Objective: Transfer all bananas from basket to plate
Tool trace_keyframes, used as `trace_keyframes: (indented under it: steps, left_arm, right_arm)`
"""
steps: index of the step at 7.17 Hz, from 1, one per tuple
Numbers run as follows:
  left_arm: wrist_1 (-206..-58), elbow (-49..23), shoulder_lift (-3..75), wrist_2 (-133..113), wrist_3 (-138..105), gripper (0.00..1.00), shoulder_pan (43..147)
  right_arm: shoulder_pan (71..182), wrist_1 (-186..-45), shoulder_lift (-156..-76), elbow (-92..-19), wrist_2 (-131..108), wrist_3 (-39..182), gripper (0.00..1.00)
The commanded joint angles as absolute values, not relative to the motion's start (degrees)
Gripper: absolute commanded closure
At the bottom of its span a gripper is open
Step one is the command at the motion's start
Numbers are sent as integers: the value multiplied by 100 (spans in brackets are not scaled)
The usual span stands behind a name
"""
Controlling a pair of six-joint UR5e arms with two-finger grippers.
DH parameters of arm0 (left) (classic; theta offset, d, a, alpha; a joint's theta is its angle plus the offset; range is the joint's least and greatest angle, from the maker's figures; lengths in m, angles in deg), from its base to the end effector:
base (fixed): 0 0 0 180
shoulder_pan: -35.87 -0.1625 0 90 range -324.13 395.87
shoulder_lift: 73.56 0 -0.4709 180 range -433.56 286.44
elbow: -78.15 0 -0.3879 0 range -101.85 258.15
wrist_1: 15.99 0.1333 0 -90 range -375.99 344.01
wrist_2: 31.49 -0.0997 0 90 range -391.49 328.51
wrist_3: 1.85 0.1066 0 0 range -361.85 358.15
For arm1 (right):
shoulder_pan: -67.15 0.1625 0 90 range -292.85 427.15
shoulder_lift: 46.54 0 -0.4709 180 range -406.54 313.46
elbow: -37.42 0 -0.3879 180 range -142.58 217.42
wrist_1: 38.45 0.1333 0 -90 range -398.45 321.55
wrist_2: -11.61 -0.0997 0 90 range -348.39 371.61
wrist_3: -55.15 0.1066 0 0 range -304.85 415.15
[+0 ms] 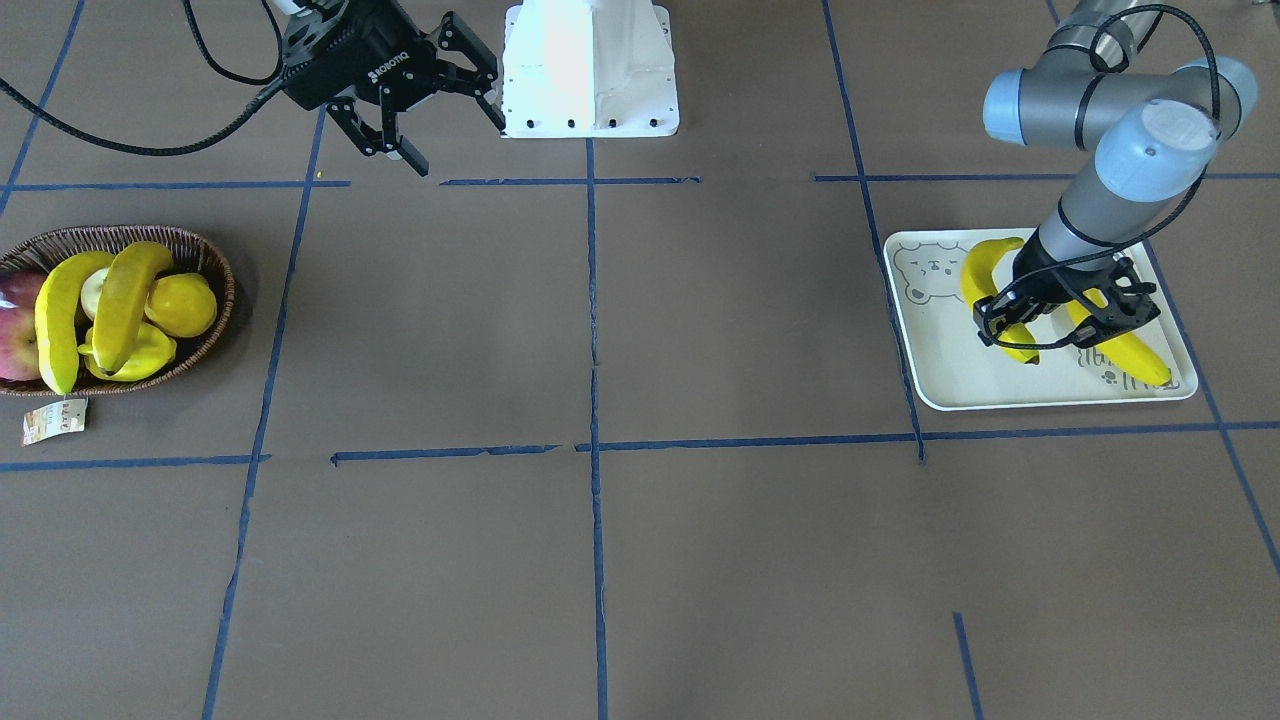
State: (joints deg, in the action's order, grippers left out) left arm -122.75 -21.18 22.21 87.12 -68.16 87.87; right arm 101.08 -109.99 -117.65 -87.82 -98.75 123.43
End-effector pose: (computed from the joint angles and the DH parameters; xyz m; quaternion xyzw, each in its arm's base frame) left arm 0.2774 -0.4887 0.5568 -0.0245 0.3558 -0.1621 0.9201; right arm -0.3653 -0.3617 0.2285 0.1460 -0.5818 -0.0197 0.7999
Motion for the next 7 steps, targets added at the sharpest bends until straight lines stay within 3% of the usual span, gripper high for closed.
trace_keyframes:
  steps: [1,3,4,5,7]
  left_arm:
    - [-12304,-2073,1874,8499,-6427,100,8887]
    - [-12304,-2011,1846,8365,-6267,92,8887]
    - [-12296,-1959,1855,8269,-6119,42,8861]
    - [-12304,-1975,1846,8016,-6022,1,8869]
    - [-12209,-2307,1924,8091,-5873,0,8895]
  right_arm:
    - [10116,-10999,-11773,-8773,-9860,12344,0]
    - [10116,-10999,-11782,-8773,-9860,12344,0]
    - [10151,-11008,-11799,-8773,-9860,12344,0]
    - [10221,-11008,-11852,-8773,-9878,12344,0]
    - [10659,-11008,-12193,-8773,-10157,12318,0]
